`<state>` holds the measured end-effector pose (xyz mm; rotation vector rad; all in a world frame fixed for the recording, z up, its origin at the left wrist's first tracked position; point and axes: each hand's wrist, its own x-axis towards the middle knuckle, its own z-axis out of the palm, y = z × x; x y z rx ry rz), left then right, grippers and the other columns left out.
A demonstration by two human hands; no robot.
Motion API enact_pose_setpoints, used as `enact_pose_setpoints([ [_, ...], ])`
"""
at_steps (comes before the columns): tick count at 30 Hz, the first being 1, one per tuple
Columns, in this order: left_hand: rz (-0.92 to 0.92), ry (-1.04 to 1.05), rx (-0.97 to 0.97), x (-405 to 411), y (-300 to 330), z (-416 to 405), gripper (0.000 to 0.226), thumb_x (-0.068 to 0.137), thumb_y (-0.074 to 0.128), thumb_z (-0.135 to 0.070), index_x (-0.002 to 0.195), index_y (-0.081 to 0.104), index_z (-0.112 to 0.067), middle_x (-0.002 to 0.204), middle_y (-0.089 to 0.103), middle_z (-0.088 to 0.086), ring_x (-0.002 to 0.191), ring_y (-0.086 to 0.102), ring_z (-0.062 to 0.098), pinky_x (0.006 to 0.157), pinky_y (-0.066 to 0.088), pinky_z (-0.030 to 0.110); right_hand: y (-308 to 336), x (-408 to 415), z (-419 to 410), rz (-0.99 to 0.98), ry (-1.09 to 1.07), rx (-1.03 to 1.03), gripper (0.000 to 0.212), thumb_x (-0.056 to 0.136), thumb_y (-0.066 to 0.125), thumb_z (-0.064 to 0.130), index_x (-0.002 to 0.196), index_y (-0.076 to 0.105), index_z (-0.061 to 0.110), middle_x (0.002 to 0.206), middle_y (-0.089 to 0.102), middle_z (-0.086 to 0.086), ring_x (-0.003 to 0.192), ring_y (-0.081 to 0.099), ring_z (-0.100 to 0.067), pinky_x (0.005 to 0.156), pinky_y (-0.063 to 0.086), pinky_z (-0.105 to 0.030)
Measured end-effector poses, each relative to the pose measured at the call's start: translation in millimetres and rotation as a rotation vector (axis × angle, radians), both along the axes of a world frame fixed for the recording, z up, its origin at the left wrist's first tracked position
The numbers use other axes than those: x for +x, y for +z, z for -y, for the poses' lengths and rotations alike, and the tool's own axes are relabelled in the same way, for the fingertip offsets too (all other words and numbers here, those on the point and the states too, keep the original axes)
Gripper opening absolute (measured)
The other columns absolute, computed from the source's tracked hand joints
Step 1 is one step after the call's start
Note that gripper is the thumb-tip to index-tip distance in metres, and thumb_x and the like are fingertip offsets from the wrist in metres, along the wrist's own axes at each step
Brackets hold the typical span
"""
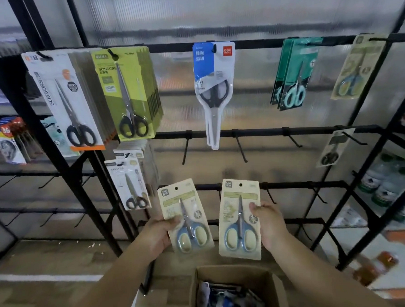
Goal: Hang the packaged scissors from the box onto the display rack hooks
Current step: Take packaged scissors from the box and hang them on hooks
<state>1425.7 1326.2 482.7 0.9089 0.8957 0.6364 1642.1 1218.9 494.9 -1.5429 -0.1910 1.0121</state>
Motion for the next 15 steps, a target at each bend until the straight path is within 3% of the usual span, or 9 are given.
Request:
enact_pose_setpoints([
  [4, -0.085, 0.072, 0.018, -3.9, -11.0, -1.2, 0.022, 0.086, 0.056, 0.007, 0.104, 0.065, -0.003, 0.100, 0.071, 0.018, 0.077, 0.072, 0.027, 0.060, 0.057, 0.035, -11.9, 5.9, 16.3, 0.006, -0.076, -0.050, 0.010, 0.092, 0.057, 0.008, 0.084, 0.059, 0.013, 0.091, 0.067, -0.015, 0.086, 0.066, -0.034, 0.086, 0.052, -0.051],
  [9, -0.090, 0.036, 0.034, 6.0, -14.6, -3.8, 0.028, 0.086, 0.056, 0.003, 0.113, 0.062, 0.001, 0.110, 0.067, 0.023, 0.092, 0.068, 0.037, 0.076, 0.054, 0.043, -9.6, 27.5, 35.1, 0.034, -0.171, -0.056, 0.010, 0.093, 0.056, 0.010, 0.083, 0.057, 0.011, 0.083, 0.063, -0.011, 0.069, 0.060, -0.022, 0.055, 0.044, -0.028],
  [13, -0.096, -0.025, 0.011, 31.7, -11.7, -1.5, 0.033, 0.091, 0.052, -0.002, 0.123, 0.057, -0.004, 0.118, 0.064, 0.021, 0.106, 0.061, 0.041, 0.084, 0.051, 0.048, -10.5, 46.9, 54.7, 0.059, -0.253, -0.074, 0.008, 0.093, 0.056, 0.008, 0.085, 0.058, 0.010, 0.090, 0.064, -0.011, 0.076, 0.062, -0.025, 0.061, 0.048, -0.033],
  [15, -0.091, -0.043, 0.003, 47.2, -7.5, -1.7, 0.031, 0.093, 0.051, -0.003, 0.123, 0.057, -0.007, 0.119, 0.064, 0.020, 0.108, 0.060, 0.041, 0.087, 0.050, 0.051, -9.7, 55.3, 63.7, 0.089, -0.297, -0.095, 0.011, 0.093, 0.055, 0.009, 0.083, 0.057, 0.012, 0.099, 0.064, -0.012, 0.087, 0.061, -0.028, 0.073, 0.051, -0.038],
])
